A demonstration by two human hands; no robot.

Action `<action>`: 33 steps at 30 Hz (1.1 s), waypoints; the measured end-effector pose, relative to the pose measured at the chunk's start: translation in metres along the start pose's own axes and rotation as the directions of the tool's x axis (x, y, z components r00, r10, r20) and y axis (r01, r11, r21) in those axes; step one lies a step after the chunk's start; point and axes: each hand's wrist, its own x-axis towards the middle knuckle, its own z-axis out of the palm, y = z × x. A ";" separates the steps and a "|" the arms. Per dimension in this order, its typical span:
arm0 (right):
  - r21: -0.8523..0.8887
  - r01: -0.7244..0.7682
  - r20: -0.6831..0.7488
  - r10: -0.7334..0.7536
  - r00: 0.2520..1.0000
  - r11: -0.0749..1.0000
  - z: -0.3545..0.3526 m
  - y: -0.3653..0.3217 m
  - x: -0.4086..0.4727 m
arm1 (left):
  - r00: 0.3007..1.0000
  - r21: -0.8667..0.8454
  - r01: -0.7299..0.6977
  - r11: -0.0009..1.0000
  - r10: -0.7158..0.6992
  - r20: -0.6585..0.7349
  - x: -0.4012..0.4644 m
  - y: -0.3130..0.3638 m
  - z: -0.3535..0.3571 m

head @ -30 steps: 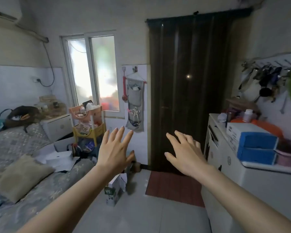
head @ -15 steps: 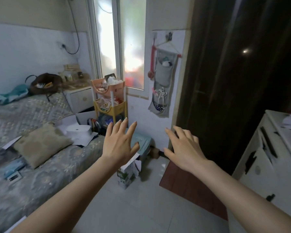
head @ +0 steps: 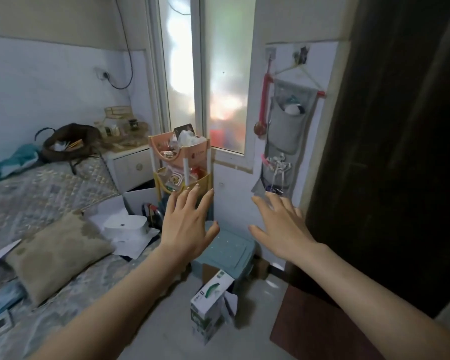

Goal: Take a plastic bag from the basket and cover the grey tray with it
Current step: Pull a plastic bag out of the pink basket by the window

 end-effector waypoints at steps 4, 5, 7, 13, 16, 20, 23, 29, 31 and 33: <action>0.024 0.050 0.000 -0.050 0.999 0.998 0.036 0.002 0.095 | 0.997 0.054 0.077 0.996 -0.077 -0.004 0.047 -0.052 0.036; 0.034 0.066 -0.003 -0.066 0.998 0.997 0.045 0.002 0.120 | 0.996 0.071 0.084 0.994 -0.084 -0.002 0.062 -0.066 0.045; 0.056 0.104 -0.023 -0.102 0.994 0.993 0.064 0.001 0.173 | 0.997 0.116 0.080 0.990 -0.078 -0.019 0.099 -0.095 0.061; 0.116 0.164 -0.053 -0.159 0.986 0.980 0.098 -0.006 0.338 | 0.991 0.170 0.123 0.978 -0.114 -0.065 0.221 -0.173 0.097; 0.130 0.173 -0.063 -0.165 0.984 0.976 0.121 -0.013 0.410 | 0.989 0.152 0.141 0.978 -0.134 -0.055 0.251 -0.205 0.132; 0.127 0.144 -0.030 -0.141 0.990 0.981 0.156 -0.022 0.486 | 0.990 0.165 0.140 0.976 -0.140 -0.013 0.297 -0.257 0.177; 0.109 0.130 -0.055 -0.125 0.991 0.985 0.178 -0.029 0.545 | 0.993 0.133 0.115 0.984 -0.114 -0.017 0.354 -0.293 0.209; 0.111 0.002 -0.141 0.014 0.990 0.994 0.210 -0.045 0.644 | 1.000 0.039 -0.024 0.999 0.023 0.018 0.457 -0.360 0.281; 0.121 -0.042 -0.154 0.061 0.986 0.992 0.214 -0.050 0.676 | 0.997 0.040 -0.074 0.996 0.072 0.037 0.488 -0.388 0.295; 0.130 -0.094 -0.179 0.117 0.977 0.987 0.221 -0.054 0.702 | 0.989 0.046 -0.139 0.989 0.137 0.051 0.524 -0.415 0.307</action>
